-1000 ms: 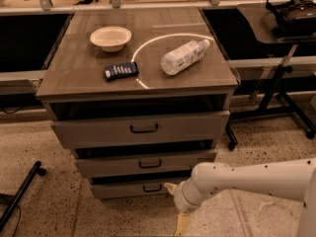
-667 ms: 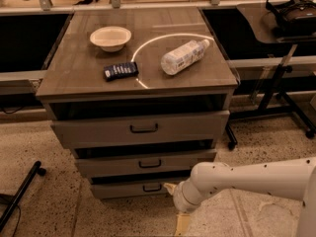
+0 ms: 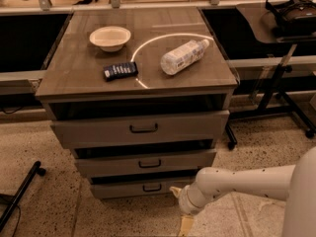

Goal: Open bottom drawer

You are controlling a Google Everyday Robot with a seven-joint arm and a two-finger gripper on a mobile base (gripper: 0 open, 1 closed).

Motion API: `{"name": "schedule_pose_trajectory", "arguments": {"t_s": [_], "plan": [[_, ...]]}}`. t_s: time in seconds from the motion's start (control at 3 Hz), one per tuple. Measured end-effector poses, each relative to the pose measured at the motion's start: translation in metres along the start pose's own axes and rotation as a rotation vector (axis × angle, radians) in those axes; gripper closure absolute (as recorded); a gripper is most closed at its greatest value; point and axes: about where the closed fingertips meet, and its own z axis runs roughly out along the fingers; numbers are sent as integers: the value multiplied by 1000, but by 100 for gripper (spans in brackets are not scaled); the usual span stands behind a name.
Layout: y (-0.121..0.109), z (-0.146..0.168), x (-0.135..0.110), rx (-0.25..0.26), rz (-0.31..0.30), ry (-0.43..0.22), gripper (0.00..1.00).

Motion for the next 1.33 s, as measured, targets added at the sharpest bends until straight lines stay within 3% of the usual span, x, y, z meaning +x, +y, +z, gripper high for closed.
{"name": "schedule_pose_trajectory", "arguments": {"t_s": [0.67, 1.33], "plan": [[-19, 71, 74, -19, 125, 25, 0], [-22, 73, 75, -8, 109, 28, 0]]}}
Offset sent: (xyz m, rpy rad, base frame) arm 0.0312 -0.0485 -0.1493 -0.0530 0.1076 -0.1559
